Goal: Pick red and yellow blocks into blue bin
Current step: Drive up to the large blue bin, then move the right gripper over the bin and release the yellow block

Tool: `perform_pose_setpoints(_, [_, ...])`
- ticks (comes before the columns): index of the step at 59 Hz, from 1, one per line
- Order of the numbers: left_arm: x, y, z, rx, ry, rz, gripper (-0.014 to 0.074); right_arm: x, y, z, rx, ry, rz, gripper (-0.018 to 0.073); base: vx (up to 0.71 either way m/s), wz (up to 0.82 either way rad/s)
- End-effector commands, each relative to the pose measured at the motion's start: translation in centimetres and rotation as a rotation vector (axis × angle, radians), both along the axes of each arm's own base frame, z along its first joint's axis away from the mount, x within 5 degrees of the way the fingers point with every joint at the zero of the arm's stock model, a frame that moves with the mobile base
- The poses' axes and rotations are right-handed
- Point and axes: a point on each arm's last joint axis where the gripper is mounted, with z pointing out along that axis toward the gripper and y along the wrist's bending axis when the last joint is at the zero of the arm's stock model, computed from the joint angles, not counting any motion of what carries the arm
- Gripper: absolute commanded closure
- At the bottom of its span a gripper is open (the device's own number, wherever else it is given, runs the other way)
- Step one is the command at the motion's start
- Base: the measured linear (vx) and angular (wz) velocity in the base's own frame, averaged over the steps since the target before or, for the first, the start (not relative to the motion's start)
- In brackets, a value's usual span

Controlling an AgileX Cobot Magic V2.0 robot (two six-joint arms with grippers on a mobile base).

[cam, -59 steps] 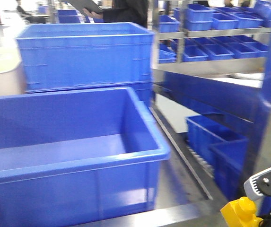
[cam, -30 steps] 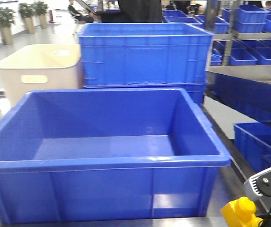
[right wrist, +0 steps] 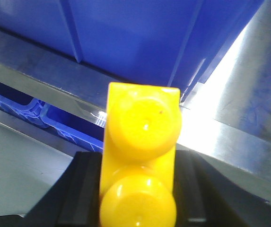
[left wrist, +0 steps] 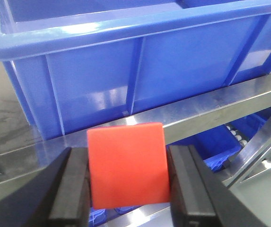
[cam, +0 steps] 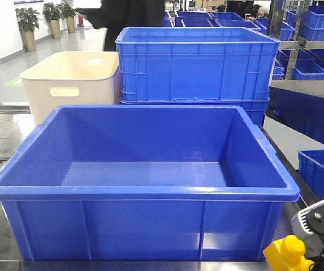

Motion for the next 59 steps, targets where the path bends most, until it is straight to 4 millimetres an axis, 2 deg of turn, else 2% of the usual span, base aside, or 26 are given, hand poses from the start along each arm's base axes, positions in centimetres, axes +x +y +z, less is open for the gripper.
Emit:
perform_pose_setpoints(1, [0.1,-0.1,1.5,-0.053,-0.084,0.013,0.0352,0.3,0.1,1.7,0.028,-0.104,0.006,0.0331,0.0,-0.01])
perform_pose_setpoints(38, [0.1,-0.1,1.5,-0.053,-0.085,0.014,0.0352,0.5,0.3,2.5,0.063,-0.146,0.005,0.0331,0.01,-0.05])
perform_pose_setpoints(45, [0.1,-0.1,1.5,-0.053,-0.085,0.014,0.0352,0.2,0.1,5.0,0.063,-0.151,0.008,0.0331,0.0,0.0])
perform_pose_setpoints(51, [0.1,-0.1,1.5,-0.053,-0.085,0.014,0.0352,0.3,0.2,8.6,0.098,-0.227,0.008,0.0331,0.0,0.0])
perform_pose_setpoints(59, [0.1,-0.1,1.5,-0.053,-0.084,0.014,0.0353,1.9,1.1,12.1,0.1,-0.289,0.051,0.0331,0.0,0.0])
